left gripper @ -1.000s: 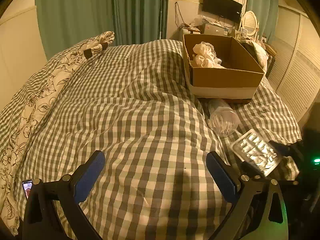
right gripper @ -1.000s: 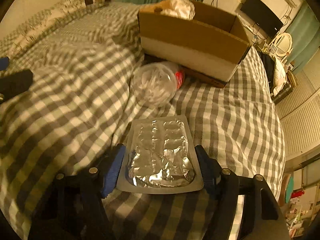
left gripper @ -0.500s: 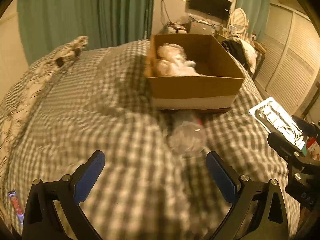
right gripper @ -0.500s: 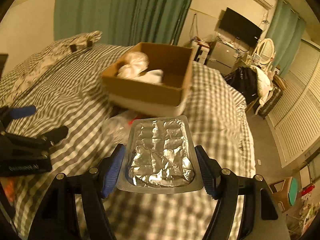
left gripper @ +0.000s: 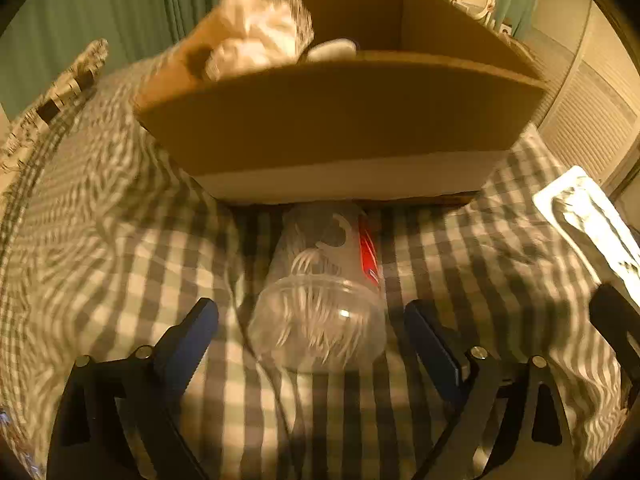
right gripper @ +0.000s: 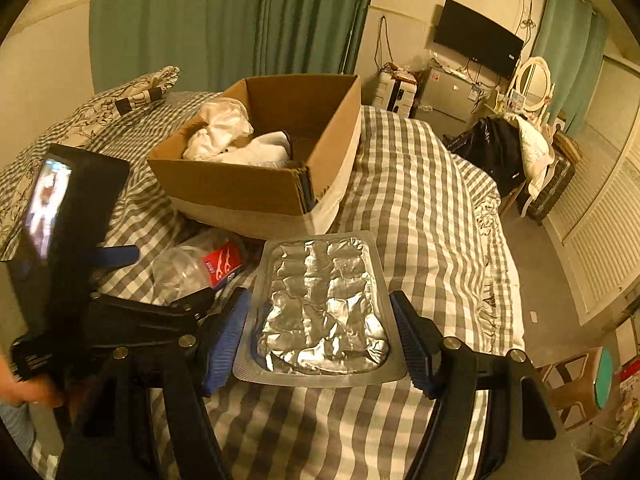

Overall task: Organize objects
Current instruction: 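Grasp the clear cotton-swab container with the left tool while the right tool holds the blister pack, then drop the swab container into the box with the left tool while the right tool drops the blister pack in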

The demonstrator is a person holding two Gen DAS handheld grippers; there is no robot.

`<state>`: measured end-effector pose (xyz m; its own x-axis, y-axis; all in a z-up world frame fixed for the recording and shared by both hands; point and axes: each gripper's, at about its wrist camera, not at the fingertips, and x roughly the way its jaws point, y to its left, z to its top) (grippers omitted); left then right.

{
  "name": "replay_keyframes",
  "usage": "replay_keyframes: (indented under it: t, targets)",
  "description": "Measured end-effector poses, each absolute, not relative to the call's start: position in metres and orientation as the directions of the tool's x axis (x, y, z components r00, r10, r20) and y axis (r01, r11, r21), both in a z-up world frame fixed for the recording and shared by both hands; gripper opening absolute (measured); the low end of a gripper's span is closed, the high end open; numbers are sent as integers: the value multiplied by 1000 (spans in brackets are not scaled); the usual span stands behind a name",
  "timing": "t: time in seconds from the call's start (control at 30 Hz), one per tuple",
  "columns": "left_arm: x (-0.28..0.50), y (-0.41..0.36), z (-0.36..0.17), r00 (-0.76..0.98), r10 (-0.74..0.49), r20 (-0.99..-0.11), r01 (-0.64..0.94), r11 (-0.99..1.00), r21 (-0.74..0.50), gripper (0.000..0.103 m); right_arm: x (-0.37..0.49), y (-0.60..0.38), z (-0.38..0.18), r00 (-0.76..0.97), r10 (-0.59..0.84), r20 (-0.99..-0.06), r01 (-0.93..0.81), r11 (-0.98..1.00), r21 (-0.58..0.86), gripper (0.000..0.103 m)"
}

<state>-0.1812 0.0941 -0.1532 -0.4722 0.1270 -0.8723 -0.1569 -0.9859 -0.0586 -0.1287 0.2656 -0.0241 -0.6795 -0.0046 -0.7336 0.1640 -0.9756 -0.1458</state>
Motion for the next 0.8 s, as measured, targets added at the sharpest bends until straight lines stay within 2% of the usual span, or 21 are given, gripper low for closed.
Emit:
replay_keyframes:
  t: [0.07,0.13,0.17,0.4,0.8]
  targets:
    - [-183,97,-160,-461,122,-879,-156,-986,-55,89,-130,268,-27,-676,-13,-737,166,-977,-135,69]
    - [-182,100,-163,-459,112,-881,-164,-986,-40,78,-131,269,-30,-670,-20,-742,168,-978,-125,69]
    - [-181,101,-163,-457,114,-882,-166,-985,-41,66,-131,270,-32,-668,-23,-744,168,-978,-122,69]
    - [-161,97,-153,-485,133,-865,-162,-985,-61,66,-124,270,-31,-668,-27,-744,170,-979,-116,69]
    - [-98,78,-85,-596,168,-785,-188,-980,-67,65,-91,259,7,-711,-10,-703,162,-975,-151,69]
